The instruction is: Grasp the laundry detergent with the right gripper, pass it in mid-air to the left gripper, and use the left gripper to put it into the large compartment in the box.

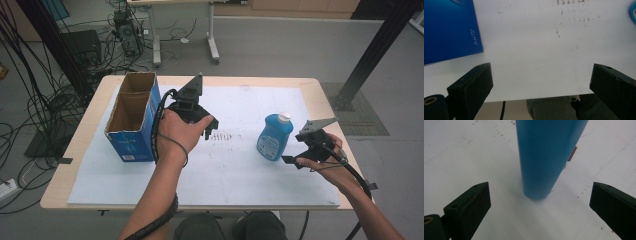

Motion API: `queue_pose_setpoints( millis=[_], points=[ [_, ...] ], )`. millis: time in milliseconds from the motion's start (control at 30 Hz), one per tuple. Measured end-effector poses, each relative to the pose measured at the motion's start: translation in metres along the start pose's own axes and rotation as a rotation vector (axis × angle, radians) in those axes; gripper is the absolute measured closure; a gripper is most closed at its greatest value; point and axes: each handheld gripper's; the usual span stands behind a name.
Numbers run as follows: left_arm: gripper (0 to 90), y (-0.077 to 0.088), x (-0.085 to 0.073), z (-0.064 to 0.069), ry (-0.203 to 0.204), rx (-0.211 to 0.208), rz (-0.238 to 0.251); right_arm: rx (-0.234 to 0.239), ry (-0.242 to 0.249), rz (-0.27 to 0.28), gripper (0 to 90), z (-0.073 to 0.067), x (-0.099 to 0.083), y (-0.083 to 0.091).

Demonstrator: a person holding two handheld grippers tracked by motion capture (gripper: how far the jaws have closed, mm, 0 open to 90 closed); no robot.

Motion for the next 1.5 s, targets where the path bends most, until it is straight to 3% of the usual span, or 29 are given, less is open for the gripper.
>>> queue_pose_setpoints(
  millis=[567,933,1000,1500],
  points=[
    [5.1,-0.005,-0.001,0.000,-0.002,0.001,-0.009,-0.064,-0.043,0.106,2.7,-0.011,-0.003,-0.021],
    [5.1,-0.008,0.000,0.001,-0.005,0.000,-0.011,-0.101,-0.064,0.145,2.5,-0.017,-0.007,-0.034],
    [5.1,-0.008,0.000,0.002,-0.011,0.006,-0.011,-0.126,-0.067,0.171,2.2,-0.019,-0.007,-0.035],
    [5.1,-0.007,-0.001,0.000,-0.006,0.006,-0.007,-0.167,-0.081,0.229,2.0,-0.019,-0.006,-0.044]
  ],
)
Point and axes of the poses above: each handheld gripper's, and its own axes: y roughly backward along the jaws, x roughly out of its top, z roughly to its right, and after that the axes turned 11 degrees about z, right-handed
